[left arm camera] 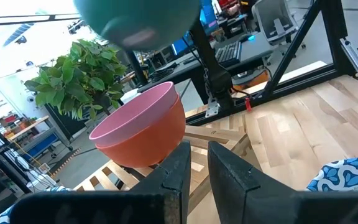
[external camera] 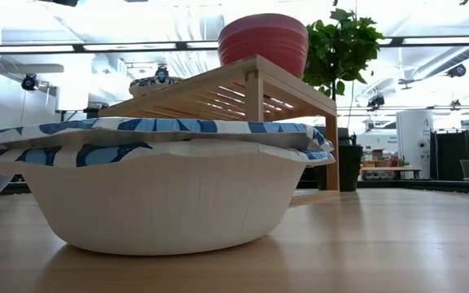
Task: Place and stack bowls onto a shelf
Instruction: Stack the green bowl on top of the pink bowl on the shelf
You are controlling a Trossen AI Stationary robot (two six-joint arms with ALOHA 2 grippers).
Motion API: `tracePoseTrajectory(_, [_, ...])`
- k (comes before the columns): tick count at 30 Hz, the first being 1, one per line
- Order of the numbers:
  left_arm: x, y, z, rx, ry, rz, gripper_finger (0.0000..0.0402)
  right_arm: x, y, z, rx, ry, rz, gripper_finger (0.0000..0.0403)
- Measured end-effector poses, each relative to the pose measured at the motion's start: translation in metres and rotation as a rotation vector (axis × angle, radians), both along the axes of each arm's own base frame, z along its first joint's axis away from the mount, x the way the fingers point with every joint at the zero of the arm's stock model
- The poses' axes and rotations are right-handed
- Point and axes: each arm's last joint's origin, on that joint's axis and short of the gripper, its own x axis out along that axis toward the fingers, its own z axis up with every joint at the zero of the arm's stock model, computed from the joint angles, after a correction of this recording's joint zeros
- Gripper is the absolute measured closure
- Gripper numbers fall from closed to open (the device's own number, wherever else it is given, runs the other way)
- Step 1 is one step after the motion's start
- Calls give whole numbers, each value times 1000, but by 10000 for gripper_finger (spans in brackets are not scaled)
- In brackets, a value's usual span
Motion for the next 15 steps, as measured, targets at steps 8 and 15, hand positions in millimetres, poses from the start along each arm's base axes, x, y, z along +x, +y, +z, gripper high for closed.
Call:
tracePoseTrajectory(8, [0,0,0,7,2,0,364,5,-63,-10,7,166,-249,394])
tracePoseTrajectory(15, [0,0,0,8,2,0,364,8,-79,-15,81,203,-251,374])
